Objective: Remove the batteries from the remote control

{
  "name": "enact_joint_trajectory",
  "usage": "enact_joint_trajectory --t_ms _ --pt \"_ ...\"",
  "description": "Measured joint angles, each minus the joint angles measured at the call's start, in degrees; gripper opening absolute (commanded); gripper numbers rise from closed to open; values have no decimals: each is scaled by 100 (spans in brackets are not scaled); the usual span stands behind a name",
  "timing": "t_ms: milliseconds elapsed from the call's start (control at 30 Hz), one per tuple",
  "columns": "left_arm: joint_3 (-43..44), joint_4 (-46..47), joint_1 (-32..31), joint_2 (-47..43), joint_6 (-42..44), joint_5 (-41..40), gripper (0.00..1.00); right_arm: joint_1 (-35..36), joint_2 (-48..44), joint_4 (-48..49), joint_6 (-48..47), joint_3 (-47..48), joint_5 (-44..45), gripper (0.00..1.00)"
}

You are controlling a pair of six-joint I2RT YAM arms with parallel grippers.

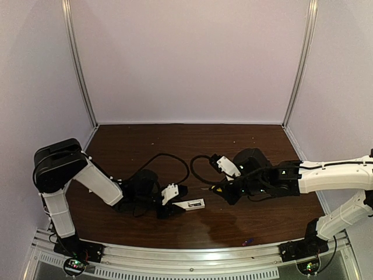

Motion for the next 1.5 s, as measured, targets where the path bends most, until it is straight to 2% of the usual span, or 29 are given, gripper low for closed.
enact_joint_trajectory --t_ms 67,167,500,833,1200,1500 --pt "15 -26 2 0 15 26 6 0 0 -4 0 0 0 0" --pt "46 -109 2 -11 39 37 0 0 0 -7 0 0 7 0" --pt "81 -721 0 -527 83 -474 0 0 -37 -20 0 0 120 0" --pt "81 -1172 0 -1307 317 -1165 0 0 -660 -20 0 -39 269 0" --pt "81 -1497 -4 -1504 973 -1456 0 0 -984 -4 -129 -101 522 0" --pt "741 -2564 -4 -1582 1615 -1661 0 0 -1095 22 -308 -118 446 0"
